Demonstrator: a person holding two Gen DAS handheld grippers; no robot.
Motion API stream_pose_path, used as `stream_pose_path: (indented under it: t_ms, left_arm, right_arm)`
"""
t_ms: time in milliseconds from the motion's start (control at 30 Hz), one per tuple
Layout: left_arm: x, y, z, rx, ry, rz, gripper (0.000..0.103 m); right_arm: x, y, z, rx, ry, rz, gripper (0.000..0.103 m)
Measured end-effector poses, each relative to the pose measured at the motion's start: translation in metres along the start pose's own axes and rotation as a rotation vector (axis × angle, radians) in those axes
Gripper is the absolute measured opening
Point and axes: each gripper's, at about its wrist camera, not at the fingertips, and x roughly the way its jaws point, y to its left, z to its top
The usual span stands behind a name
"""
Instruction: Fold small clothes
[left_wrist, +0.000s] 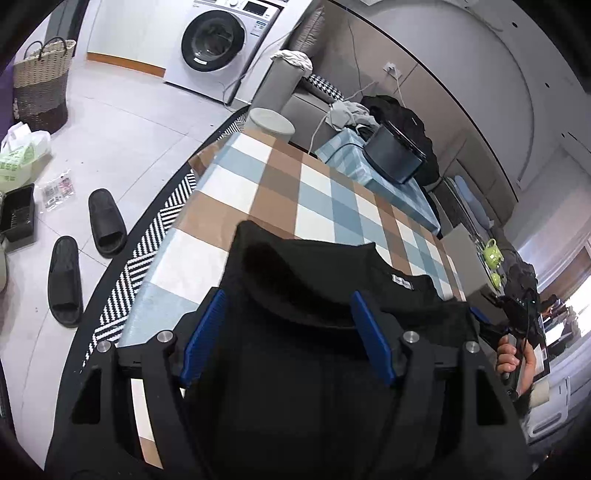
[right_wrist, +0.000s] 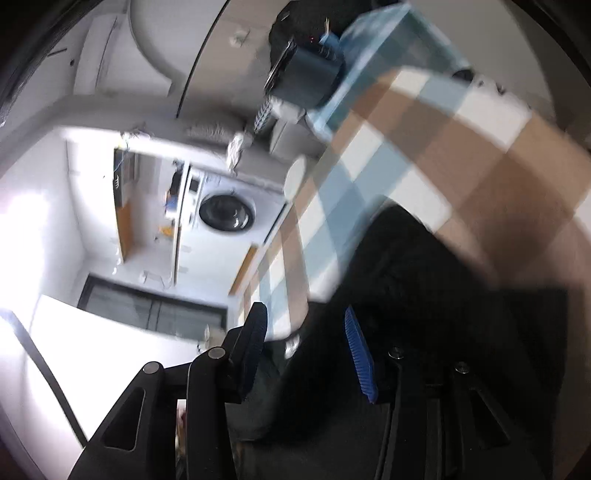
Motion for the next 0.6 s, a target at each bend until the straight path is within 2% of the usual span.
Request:
stream_pose_path:
  t_ms: [67,167,300,367,467,533,567,600]
  left_arm:
    - [0.001,0.003,0.002,0.004,0.003,0.007,0.067]
    - [0.007,0.003,0.005,0.022,0.017,0.015,0.067]
    - [0.022,-0.003,0.008,0.047,0.048,0.037,0.067]
    - [0.035,-0.009,0.013,0.068,0.067,0.029,0.067]
    - [0.058,-0.016,0.024,0.068,0.094,0.057,0.067]
    - [0.072,-0.018,0.032,0.062,0.111,0.044,0.066]
    - [0.082,-0.019,0.037,0.051,0.127,0.053,0.054]
    - [0.088,-0.019,0.040,0.041,0.136,0.069,0.026]
  right_arm:
    - [-0.011,0.001,-0.001,-0.034,-0.017,-0.005,0.045]
    - [-0.030,-0.002,-0.011,-0.091,-0.015,-0.062,0.045]
    - [-0.055,-0.016,-0.025,-0.111,-0.006,-0.092,0.045]
    - [-0.068,-0.023,-0.032,-0.114,-0.006,-0.104,0.046]
    - [-0.080,-0.026,-0.045,-0.117,-0.010,-0.098,0.048]
    - [-0.087,-0.026,-0.053,-0.128,-0.006,-0.099,0.049]
    - [-0.090,-0.025,-0.058,-0.139,-0.005,-0.102,0.049]
    - [-0.092,-0.024,-0.062,-0.148,-0.005,-0.104,0.049]
